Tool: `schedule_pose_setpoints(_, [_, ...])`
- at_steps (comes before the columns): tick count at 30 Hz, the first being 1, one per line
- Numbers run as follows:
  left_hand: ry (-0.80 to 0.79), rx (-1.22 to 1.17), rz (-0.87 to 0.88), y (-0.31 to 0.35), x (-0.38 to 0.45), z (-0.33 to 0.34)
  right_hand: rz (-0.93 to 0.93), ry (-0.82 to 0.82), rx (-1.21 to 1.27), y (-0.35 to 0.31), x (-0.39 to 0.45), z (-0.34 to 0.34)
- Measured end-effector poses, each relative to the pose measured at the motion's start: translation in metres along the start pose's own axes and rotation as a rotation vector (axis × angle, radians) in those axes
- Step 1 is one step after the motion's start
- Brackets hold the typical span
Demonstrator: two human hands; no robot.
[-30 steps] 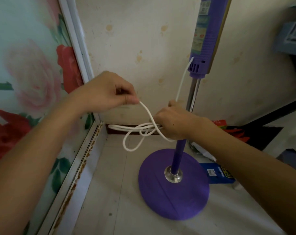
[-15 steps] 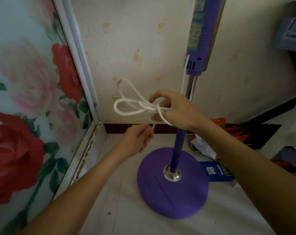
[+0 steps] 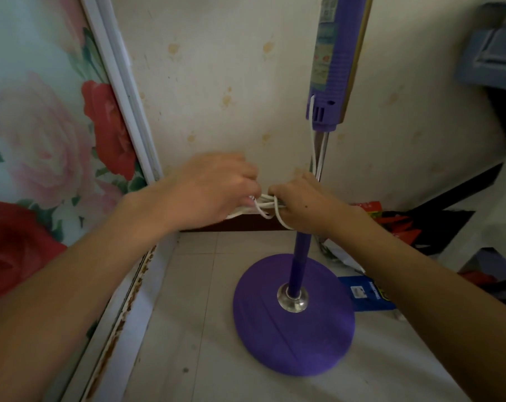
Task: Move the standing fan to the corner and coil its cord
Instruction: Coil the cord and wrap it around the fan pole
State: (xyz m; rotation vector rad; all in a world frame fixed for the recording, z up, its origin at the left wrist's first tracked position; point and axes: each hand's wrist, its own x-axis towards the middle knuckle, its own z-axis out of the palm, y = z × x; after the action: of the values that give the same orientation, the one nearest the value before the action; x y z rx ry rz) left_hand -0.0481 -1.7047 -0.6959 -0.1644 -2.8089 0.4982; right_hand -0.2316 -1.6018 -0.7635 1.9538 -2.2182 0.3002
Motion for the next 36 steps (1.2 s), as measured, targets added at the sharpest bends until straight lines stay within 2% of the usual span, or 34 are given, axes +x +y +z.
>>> schedule_pose_setpoints(2, [0.103, 0.079, 0.021, -0.008, 0.007, 0.001, -0.007, -0.052, 0.019, 0.003, -0.003, -0.003])
schedule_pose_setpoints(3, [0.097, 0.024, 0.006, -0.013, 0.008, 0.003, -0.016, -0.078, 0.032, 0.005, -0.004, -0.005])
schedule_pose_setpoints(6, [-0.053, -0.413, -0.109, -0.027, 0.008, 0.010, -0.037, -0.165, 0.131, 0.007, -0.009, -0.013])
schedule_pose_setpoints(8, [-0.104, -0.620, -0.244, -0.031, 0.005, 0.016, -0.065, -0.145, 0.250, 0.005, -0.013, -0.018])
schedule_pose_setpoints(10, [-0.077, -0.775, -0.326, -0.033, 0.000, 0.022, -0.078, -0.088, 0.382, 0.003, -0.017, -0.022])
schedule_pose_setpoints(14, [-0.023, -0.975, -0.384, -0.032, -0.003, 0.032, -0.099, 0.006, 0.481, 0.001, -0.020, -0.025])
schedule_pose_setpoints(17, [0.002, -0.965, -0.390, -0.031, -0.005, 0.036, -0.116, 0.033, 0.471, -0.001, -0.018, -0.025])
schedule_pose_setpoints(22, [0.110, -0.808, -0.370, -0.028, -0.005, 0.036, -0.103, -0.061, 0.569, -0.002, -0.021, -0.032])
schedule_pose_setpoints(23, [0.117, -0.754, -0.357, -0.028, -0.004, 0.035, -0.086, -0.100, 0.526, -0.002, -0.019, -0.033])
schedule_pose_setpoints(26, [0.084, -0.598, -0.282, -0.026, -0.001, 0.036, -0.120, -0.236, 0.094, -0.005, -0.010, -0.032])
schedule_pose_setpoints(27, [0.082, -0.571, -0.260, -0.025, 0.000, 0.037, -0.130, -0.283, 0.076, -0.005, -0.009, -0.033])
schedule_pose_setpoints(29, [0.109, -0.544, -0.244, -0.022, 0.000, 0.037, -0.129, -0.326, 0.283, -0.003, -0.010, -0.040])
schedule_pose_setpoints(32, [0.168, -0.585, -0.260, -0.021, -0.001, 0.035, -0.085, -0.268, 0.650, 0.005, -0.016, -0.045])
schedule_pose_setpoints(36, [0.179, -0.599, -0.269, -0.022, 0.001, 0.032, -0.040, -0.228, 0.942, 0.009, -0.022, -0.042])
